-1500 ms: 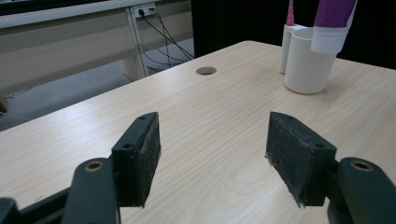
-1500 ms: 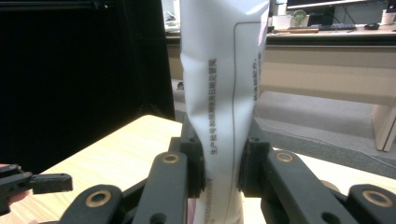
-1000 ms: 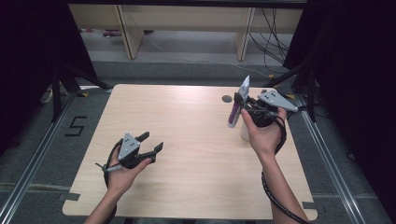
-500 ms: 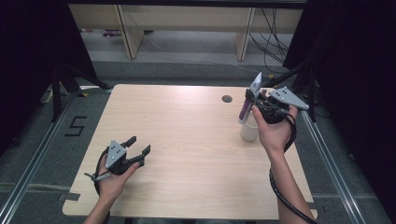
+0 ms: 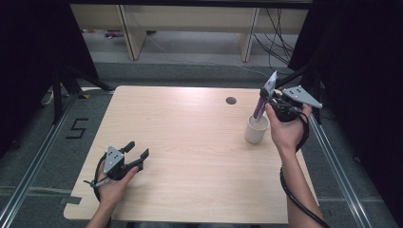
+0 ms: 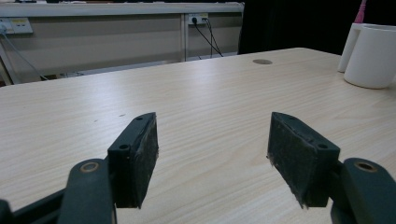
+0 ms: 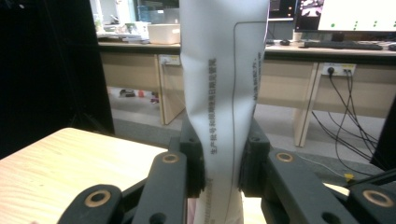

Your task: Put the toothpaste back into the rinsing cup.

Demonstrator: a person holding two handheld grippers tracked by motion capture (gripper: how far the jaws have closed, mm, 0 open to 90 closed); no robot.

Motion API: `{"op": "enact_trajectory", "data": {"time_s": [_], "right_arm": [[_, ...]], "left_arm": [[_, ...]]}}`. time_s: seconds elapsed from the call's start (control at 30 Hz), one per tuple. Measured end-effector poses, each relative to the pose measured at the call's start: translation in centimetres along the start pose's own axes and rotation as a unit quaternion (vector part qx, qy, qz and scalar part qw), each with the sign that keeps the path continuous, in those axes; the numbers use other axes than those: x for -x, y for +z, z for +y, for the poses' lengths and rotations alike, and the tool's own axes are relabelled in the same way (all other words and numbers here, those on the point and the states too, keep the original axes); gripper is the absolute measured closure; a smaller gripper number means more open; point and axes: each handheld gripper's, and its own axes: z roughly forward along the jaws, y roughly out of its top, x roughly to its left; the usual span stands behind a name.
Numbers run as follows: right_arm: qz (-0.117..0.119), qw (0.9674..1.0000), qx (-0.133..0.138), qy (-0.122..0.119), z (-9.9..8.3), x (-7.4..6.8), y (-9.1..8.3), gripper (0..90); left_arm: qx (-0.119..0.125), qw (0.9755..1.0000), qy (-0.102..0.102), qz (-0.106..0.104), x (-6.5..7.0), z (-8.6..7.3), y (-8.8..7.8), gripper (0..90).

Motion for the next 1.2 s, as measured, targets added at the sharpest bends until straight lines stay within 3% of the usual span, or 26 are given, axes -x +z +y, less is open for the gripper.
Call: {"op": "enact_trajectory", "data": {"time_s": [0.43,0.47,0.67,1.03,1.07,1.2], "right_arm": [[-0.016,0.9998,-0.005,-0.012,-1.1,1.3,0.9,76.1],[-0.019,0.9998,-0.008,-0.002,-1.2,1.2,0.9,76.1],[-0.021,0.9996,-0.008,-0.017,-1.6,1.6,1.3,76.1],[-0.027,0.9995,-0.016,-0.009,-2.3,1.6,1.8,76.1],[-0.024,0.9994,-0.013,-0.020,-2.3,1.7,1.9,76.0],[-0.025,0.9993,-0.017,-0.021,-2.5,1.8,2.1,76.0]], "left_arm": [[-0.006,1.0000,0.002,0.003,0.2,-0.6,0.2,33.1],[-0.006,1.0000,0.001,0.004,0.2,-0.6,0.2,33.0],[-0.007,1.0000,0.001,0.004,0.2,-0.5,0.2,32.8],[-0.003,1.0000,0.002,0.000,0.2,-0.6,0.4,32.8],[-0.003,1.0000,0.001,0.000,0.2,-0.6,0.4,32.8],[-0.003,1.0000,0.004,0.000,0.2,-0.6,0.4,32.9]]}}
